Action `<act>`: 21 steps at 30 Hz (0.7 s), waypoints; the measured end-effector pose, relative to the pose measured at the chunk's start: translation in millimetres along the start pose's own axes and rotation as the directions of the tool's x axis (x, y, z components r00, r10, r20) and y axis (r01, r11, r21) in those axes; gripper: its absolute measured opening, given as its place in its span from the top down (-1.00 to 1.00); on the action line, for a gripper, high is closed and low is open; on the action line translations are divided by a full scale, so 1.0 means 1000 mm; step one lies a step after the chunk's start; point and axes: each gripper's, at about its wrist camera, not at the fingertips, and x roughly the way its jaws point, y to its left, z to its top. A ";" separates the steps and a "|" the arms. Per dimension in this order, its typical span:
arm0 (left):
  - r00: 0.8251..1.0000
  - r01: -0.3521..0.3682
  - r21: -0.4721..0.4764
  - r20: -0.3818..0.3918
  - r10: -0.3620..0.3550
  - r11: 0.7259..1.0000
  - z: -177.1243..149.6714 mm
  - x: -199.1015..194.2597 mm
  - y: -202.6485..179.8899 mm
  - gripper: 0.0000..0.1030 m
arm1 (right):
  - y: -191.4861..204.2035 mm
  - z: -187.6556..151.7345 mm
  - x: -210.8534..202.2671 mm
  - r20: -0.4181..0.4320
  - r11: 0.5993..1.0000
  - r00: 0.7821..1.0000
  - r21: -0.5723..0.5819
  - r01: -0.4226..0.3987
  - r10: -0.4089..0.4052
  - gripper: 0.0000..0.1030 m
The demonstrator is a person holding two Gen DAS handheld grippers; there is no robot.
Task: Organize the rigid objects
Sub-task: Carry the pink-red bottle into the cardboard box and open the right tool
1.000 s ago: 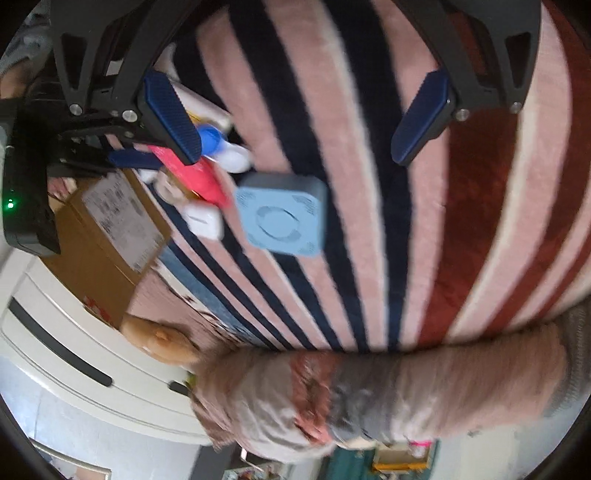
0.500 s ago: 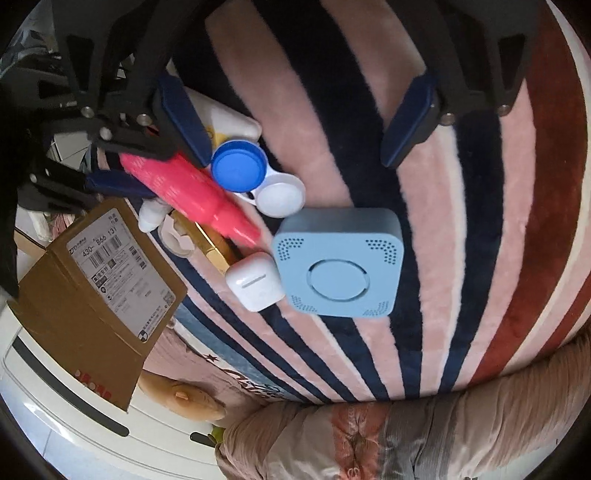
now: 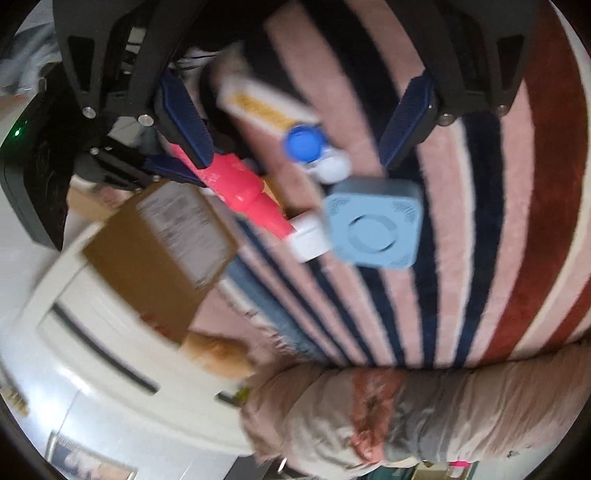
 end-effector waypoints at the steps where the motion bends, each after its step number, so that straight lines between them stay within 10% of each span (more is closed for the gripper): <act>1: 0.998 0.058 -0.014 0.017 -0.058 0.998 0.005 -0.006 -0.002 -0.75 | 0.001 0.003 -0.009 0.035 1.000 0.999 0.001 -0.004 0.004 0.48; 7: 0.977 0.171 0.011 0.125 -0.171 0.985 0.035 -0.041 -0.024 -0.69 | 0.005 0.030 -0.062 0.213 0.988 0.965 -0.015 -0.155 0.154 0.48; 12: 0.978 0.145 0.093 0.137 -0.157 0.985 0.066 -0.051 -0.056 0.12 | -0.004 0.047 -0.087 0.290 0.977 0.935 -0.001 -0.214 0.205 0.48; 21: 0.989 0.120 0.268 0.046 -0.137 0.956 0.120 0.001 -0.162 0.18 | -0.095 0.044 -0.126 0.322 0.958 0.929 0.155 -0.243 0.183 0.48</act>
